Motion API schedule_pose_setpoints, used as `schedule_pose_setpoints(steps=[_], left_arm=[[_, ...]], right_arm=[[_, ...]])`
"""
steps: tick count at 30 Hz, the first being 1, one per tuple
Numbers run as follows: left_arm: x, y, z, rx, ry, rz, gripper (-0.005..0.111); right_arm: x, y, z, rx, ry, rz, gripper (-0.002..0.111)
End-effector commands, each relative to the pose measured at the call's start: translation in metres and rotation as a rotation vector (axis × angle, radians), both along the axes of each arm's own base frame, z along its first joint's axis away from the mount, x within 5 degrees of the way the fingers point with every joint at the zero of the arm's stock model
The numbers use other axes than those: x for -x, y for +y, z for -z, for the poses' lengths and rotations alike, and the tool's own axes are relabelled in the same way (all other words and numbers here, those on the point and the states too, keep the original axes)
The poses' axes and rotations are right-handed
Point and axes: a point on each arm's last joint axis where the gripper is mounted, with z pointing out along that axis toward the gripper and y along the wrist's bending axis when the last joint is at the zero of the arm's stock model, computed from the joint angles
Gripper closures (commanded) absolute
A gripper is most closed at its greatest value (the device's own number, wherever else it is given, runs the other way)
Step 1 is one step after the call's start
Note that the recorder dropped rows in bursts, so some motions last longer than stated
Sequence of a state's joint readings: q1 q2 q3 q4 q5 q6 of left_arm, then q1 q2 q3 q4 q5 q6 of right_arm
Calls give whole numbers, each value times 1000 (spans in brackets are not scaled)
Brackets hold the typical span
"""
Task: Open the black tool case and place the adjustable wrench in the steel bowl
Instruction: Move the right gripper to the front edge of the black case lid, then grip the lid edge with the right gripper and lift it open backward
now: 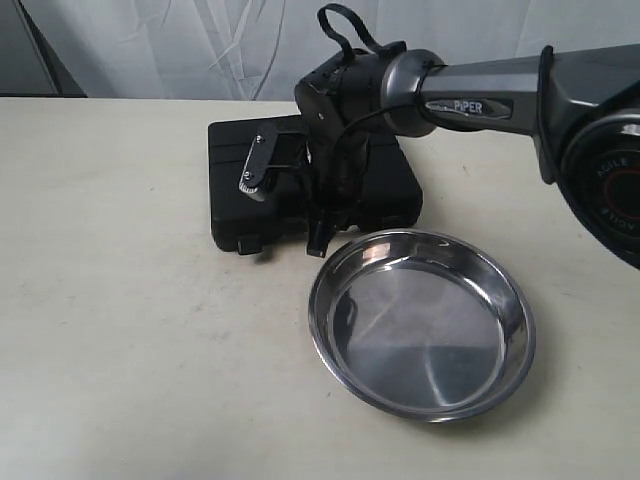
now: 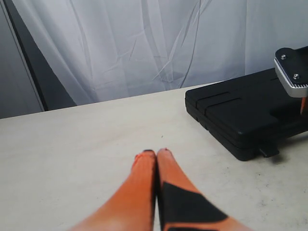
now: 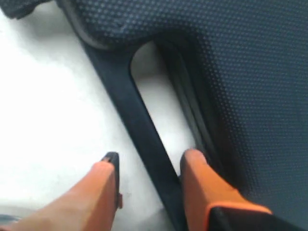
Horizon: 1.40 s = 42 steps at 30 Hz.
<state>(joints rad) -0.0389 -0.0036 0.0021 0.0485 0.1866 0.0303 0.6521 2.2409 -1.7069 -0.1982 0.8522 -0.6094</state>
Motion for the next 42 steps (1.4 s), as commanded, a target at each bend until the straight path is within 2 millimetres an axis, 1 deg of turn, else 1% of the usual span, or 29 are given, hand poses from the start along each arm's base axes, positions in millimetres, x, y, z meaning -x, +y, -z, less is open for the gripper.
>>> schedule_pose_setpoints(steps=[1,6,8,10,11,13,14,21,27,29,37,40,42], left_arm=[[0,0,-1,2,-4,4,106],[0,0,-1,2,-4,4,106],[0,0,-1,2,-4,4,106],[0,0,-1,2,-4,4,106],[0,0,-1,2,-4,4,106],[0,0,-1,2,-4,4,106],[0,0,-1,2,-4,4,106],[0,0,-1,2,-4,4,106],[0,0,-1,2,-4,4,106],[0,0,-1,2,-4,4,106],[0,0,-1,2,-4,4,106],[0,0,-1,2,-4,4,106],[0,0,-1,2,-4,4,106]], right_arm=[[-1,1,-4,-18,-23,-23,68],[-3,3,7,-14,-13,-31,69],[-3,3,12,-8,-5,-32,73],[-3,3,14,-3,1,-31,82],[-2,3,14,-2,2,-31,87],[-2,3,13,-5,4,-27,101],[-2,3,11,-14,3,-22,109],[1,6,-20,-95,-44,-14,109],[8,15,-51,-197,-85,-25,109],[12,20,-58,-240,-82,-41,109],[31,43,-67,-433,34,-99,109],[32,47,-73,-488,18,-102,109],[30,47,-81,-512,-28,-102,109]])
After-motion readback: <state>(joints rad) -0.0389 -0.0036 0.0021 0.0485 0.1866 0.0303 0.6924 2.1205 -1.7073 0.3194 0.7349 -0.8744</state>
